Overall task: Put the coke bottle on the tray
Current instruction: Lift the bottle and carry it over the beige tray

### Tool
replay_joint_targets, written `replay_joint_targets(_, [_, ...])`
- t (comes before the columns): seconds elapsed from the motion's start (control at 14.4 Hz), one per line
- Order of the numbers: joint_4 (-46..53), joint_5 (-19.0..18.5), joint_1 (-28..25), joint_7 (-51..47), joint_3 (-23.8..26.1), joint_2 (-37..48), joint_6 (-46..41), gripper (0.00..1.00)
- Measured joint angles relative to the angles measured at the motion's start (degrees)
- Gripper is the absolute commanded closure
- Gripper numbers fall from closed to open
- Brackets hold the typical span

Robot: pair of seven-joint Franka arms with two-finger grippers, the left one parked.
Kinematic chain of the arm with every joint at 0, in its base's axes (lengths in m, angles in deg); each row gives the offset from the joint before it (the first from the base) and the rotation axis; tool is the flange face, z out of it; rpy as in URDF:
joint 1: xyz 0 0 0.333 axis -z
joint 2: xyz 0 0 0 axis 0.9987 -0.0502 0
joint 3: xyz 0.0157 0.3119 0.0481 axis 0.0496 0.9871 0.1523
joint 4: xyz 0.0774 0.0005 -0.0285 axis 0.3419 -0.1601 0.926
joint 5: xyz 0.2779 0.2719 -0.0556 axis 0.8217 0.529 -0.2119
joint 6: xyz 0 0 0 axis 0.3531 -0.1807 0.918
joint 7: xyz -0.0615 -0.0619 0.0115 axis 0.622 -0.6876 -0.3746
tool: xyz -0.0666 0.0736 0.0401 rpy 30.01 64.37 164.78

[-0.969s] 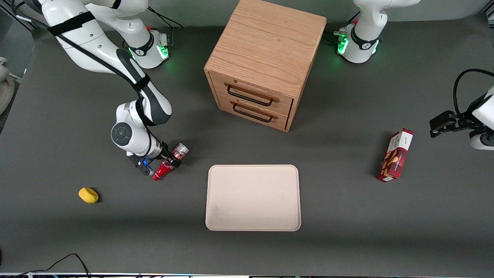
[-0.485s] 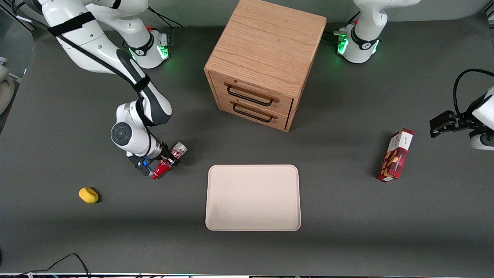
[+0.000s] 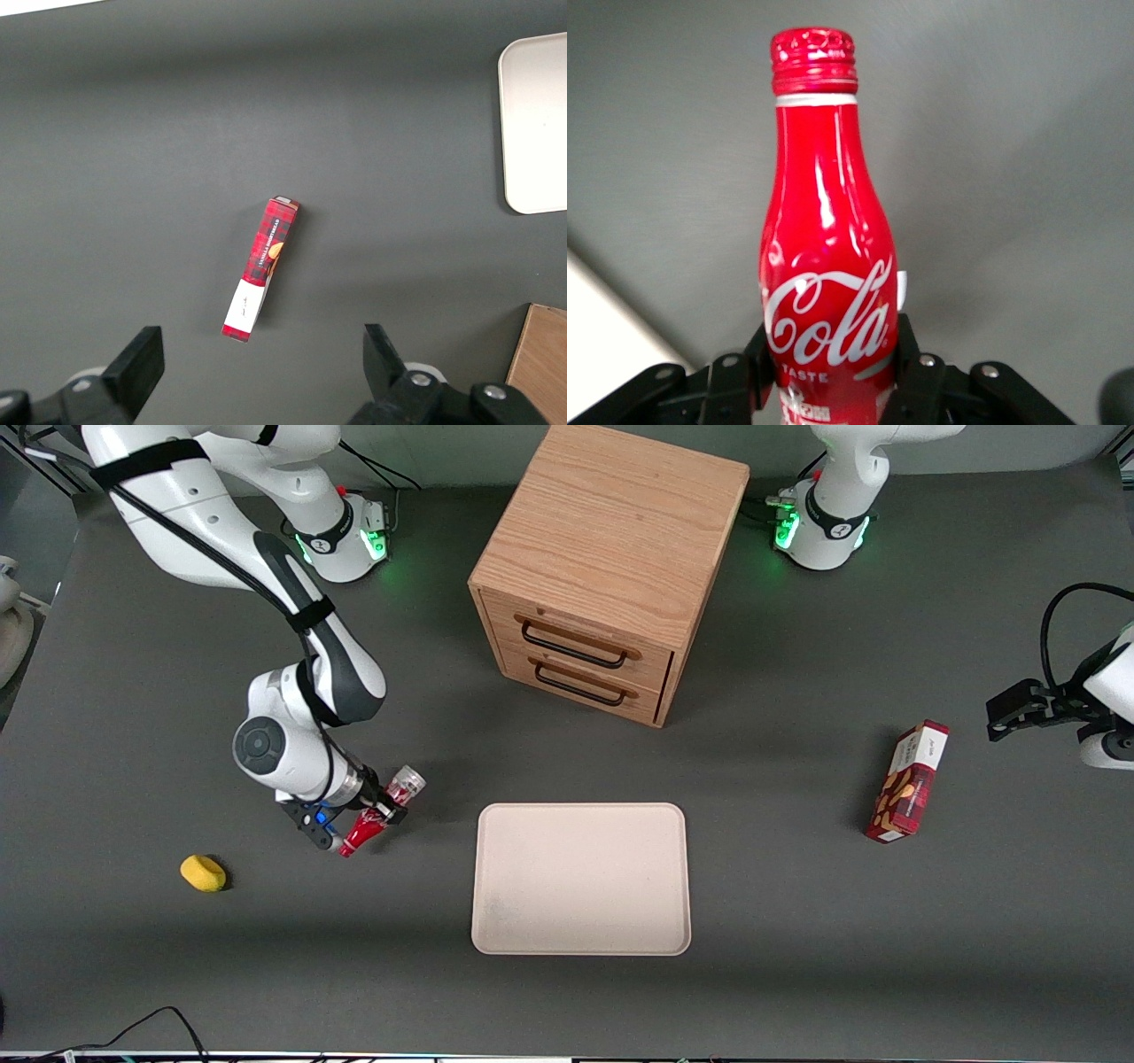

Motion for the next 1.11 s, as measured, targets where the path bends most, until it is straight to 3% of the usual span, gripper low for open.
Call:
replay_joint_targets(0.21, [13.78, -1.56, -1.73, 0.20, 1.58, -0.59, -11.27, 1.00])
replay_joint_targets(0.35, [20.75, -2.14, -2.50, 2.06, 3.59, -2.20, -14.44, 1.00])
replay_joint_targets(0.69, [30.88, -4.60, -6.68, 19.71, 5.14, -12.89, -14.98, 1.00])
replay_joint_targets(1.11, [41.97, -4.97, -8.35, 25.56, 7.53, -27.82, -12.74, 1.00])
